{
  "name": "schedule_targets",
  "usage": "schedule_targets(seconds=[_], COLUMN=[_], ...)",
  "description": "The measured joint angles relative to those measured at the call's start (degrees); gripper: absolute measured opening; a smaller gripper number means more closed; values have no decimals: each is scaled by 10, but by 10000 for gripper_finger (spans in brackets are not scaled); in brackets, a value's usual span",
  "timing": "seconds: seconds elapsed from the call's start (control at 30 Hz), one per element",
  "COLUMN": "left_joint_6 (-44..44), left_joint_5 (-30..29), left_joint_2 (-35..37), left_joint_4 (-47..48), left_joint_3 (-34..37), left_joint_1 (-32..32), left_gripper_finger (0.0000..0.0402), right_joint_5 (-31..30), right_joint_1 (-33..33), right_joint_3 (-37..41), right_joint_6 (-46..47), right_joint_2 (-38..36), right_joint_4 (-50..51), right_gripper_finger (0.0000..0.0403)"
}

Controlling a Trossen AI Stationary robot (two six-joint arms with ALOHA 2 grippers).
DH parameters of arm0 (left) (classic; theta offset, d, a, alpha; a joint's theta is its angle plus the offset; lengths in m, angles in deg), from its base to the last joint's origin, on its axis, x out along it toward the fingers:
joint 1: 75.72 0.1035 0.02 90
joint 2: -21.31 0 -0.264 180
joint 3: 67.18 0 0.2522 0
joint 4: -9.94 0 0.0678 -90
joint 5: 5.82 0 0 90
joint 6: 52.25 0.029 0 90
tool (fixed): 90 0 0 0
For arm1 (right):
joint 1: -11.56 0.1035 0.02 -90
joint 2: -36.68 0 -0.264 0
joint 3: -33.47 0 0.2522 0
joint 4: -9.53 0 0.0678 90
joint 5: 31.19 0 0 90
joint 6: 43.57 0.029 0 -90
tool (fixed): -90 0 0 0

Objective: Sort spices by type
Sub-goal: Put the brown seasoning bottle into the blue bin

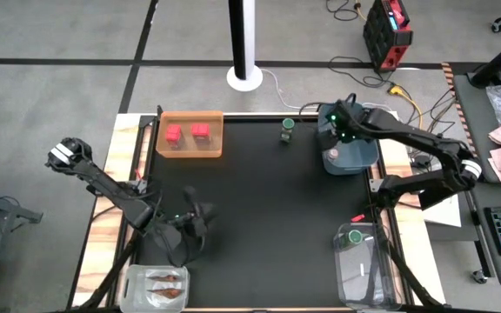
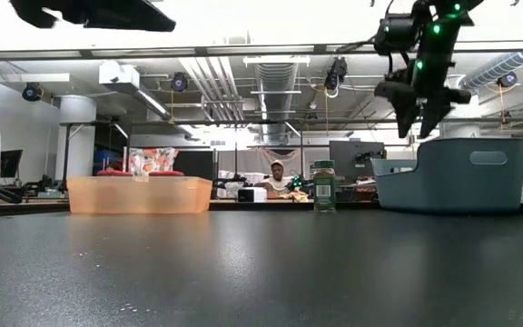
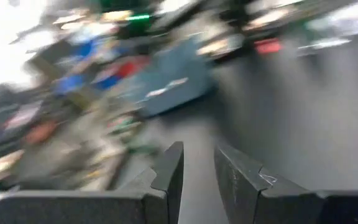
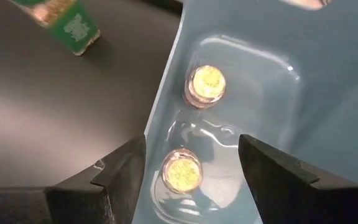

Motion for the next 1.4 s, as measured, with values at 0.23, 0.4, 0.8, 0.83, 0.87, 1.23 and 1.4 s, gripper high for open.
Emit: schedule_targets(seconds=[0.23, 0.4, 0.8, 0.83, 0.87, 1.23, 1.4], left_joint_6=[67, 97, -3, -9, -17, -64, -18], left_joint_5=[167, 274, 484, 510, 536, 633, 617], left_joint_2=[5, 20, 46, 46, 45, 35, 35], left_joint_4=[-53, -54, 174, 181, 184, 363, 384], left_joint_3=[0, -8, -177, -196, -216, -458, -507], left_joint_1=[79, 179, 371, 384, 397, 447, 447], left_gripper_finger=[75, 75, 75, 75, 75, 75, 75], right_joint_5=[1, 2, 107, 131, 147, 182, 177], right_joint_1=[0, 0, -38, -45, -52, -103, -124], right_joint_3=[-72, -82, -74, -75, -76, -79, -79], right_joint_6=[-60, -108, -33, -15, 4, 52, 30], right_joint_2=[13, 28, 79, 84, 87, 151, 204], right_joint_4=[52, 65, 133, 135, 135, 135, 133], right_gripper_finger=[256, 251, 262, 265, 268, 281, 272])
